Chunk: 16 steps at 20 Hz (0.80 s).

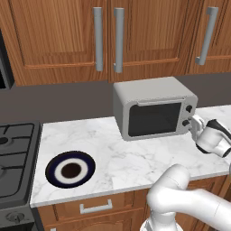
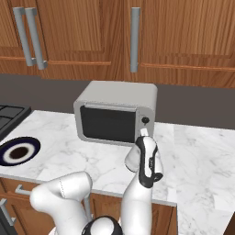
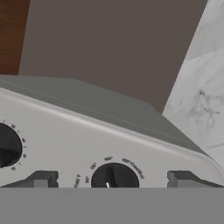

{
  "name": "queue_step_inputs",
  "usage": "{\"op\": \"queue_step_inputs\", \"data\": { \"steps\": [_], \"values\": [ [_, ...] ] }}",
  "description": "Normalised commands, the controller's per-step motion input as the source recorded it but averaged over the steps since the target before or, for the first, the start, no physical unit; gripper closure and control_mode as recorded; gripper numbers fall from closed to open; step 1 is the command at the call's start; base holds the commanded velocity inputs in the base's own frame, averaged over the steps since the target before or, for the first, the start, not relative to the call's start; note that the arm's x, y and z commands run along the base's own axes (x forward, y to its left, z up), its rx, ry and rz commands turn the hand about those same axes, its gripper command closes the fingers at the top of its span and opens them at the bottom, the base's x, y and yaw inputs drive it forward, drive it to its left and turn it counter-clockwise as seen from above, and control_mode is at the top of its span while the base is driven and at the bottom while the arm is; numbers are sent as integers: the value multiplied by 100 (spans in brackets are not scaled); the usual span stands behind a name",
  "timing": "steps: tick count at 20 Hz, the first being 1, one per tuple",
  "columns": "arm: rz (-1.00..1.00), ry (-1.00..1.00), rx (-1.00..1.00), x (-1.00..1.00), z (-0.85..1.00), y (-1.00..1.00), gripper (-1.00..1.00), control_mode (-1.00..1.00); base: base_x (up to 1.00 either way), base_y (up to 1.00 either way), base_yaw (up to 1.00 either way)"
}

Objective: Pull the toaster oven rack outwards. Pick up the baguette from the plate and place it on the toaster oven rack. Close the toaster oven door fully and set the temperature to the lowest setting.

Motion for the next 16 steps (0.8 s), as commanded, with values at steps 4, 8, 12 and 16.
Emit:
{"op": "queue_step_inputs", "data": {
  "steps": [4,8,12,16],
  "values": [
    [0,0,0,0,0,0,-100,-100,0,0,0],
    [0,0,0,0,-4,0,-100,-100,0,0,0],
    [0,0,0,0,-4,0,-100,-100,0,0,0],
    [0,0,0,0,-2,0,-100,-100,0,0,0]
  ]
}}
